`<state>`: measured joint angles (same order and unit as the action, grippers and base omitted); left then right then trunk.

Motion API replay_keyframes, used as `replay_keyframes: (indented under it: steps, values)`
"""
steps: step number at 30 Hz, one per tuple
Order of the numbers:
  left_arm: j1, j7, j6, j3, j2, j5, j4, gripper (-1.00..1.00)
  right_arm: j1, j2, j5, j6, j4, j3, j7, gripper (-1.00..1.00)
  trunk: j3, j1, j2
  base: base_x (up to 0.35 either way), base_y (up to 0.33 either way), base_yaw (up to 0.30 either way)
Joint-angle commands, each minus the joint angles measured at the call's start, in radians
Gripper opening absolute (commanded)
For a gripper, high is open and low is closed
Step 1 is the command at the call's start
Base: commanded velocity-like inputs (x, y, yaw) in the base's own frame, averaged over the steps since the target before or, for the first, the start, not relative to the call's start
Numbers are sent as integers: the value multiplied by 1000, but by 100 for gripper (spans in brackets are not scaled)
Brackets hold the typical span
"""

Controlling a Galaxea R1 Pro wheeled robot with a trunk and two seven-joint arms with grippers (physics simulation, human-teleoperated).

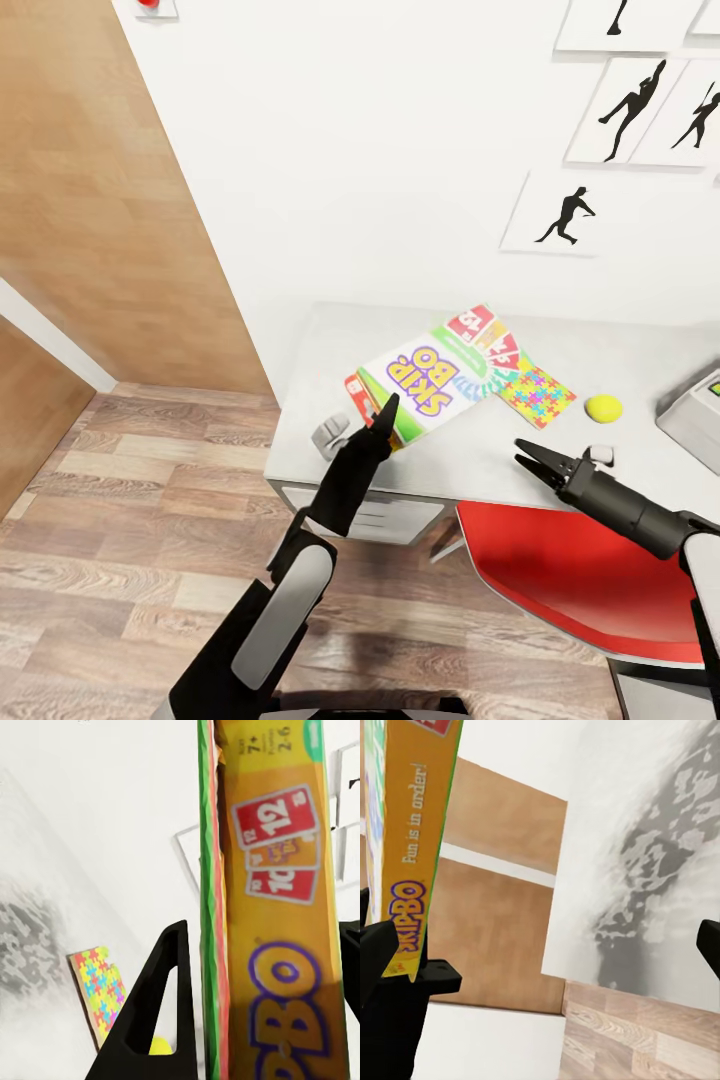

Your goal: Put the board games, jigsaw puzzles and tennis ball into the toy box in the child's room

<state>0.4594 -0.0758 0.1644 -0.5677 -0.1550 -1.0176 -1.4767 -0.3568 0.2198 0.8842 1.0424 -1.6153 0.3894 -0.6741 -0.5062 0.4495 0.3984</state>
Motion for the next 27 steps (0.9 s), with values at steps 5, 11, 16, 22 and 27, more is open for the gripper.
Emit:
replay_keyframes:
  steps: [5,11,16,22,27]
  values:
    - [1,-10,5,-1,-1,-12,30,-100,-2,-3,-4,5,0,3,-18,100,-1,0,2,0,0,0]
    - [2,-13,5,-1,-4,-16,70,-100,-2,3,-4,5,0,7,-133,100,-1,0,2,0,0,0]
    - [2,-17,6,-5,-4,-43,84,-100,-2,7,-4,5,0,9,-183,100,-1,0,2,0,0,0]
    - [2,-48,8,-41,-6,-115,129,-100,-5,8,-3,5,0,10,-226,100,-1,0,2,0,0,0]
    - [9,-59,15,-50,-11,-129,138,-100,-6,-3,-2,5,0,7,-257,100,-1,0,2,0,0,0]
